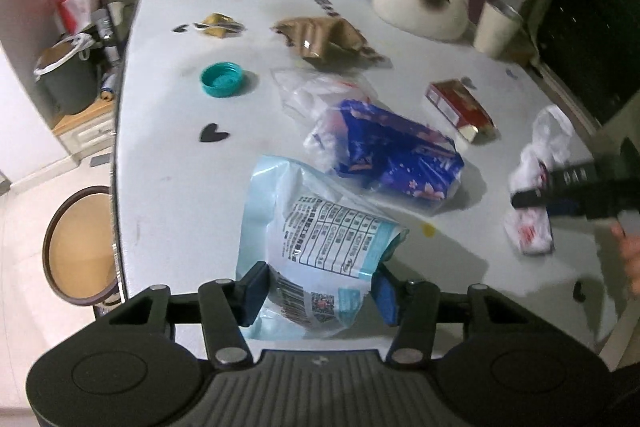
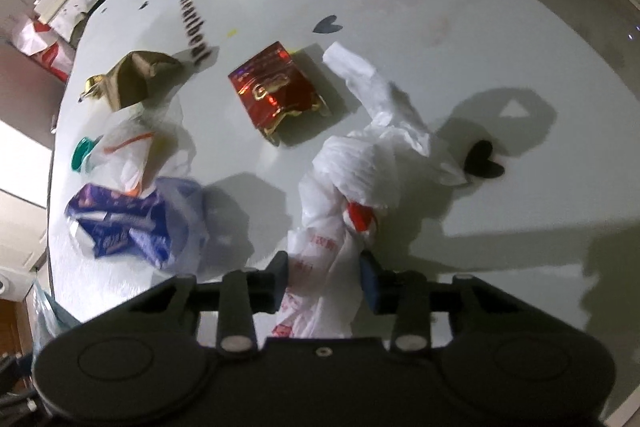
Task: Collect trash
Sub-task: 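Carry the white bag and light-blue bag with both tools over the wastebasket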
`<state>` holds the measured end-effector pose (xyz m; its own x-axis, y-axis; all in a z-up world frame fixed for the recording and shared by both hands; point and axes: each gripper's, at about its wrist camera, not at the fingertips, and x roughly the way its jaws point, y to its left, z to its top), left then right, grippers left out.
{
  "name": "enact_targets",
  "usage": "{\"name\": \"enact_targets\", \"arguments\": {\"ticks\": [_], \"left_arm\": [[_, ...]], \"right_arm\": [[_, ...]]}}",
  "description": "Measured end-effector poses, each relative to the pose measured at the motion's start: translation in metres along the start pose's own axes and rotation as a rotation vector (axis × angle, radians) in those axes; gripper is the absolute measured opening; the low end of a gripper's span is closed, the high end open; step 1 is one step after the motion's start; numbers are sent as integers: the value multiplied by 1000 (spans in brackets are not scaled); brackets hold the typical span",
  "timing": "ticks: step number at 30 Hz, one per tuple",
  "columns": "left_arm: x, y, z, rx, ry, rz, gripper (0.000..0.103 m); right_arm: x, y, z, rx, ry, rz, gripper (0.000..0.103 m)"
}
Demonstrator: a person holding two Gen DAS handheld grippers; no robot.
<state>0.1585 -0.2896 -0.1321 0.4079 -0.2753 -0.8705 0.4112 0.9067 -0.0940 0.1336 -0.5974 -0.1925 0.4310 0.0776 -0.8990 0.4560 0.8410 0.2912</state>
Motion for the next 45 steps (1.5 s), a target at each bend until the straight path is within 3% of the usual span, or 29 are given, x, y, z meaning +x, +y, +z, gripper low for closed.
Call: {"name": "enact_targets", "arguments": {"ticks": [12, 25, 35, 45], "left_arm": [[-51, -1, 1, -102, -153, 63, 55], [-99, 1, 4, -217, -247, 113, 55], [-111, 38, -3, -293, -253, 148, 55], [-113, 113, -3, -321, -249, 148, 55]], "right_arm": [[-69, 35, -22, -227, -153, 76, 34], [-109, 91, -30, -401, -225, 208, 34], [-104, 128, -38, -470, -203, 224, 35], [-91, 188, -51, -481, -201, 185, 35]]}}
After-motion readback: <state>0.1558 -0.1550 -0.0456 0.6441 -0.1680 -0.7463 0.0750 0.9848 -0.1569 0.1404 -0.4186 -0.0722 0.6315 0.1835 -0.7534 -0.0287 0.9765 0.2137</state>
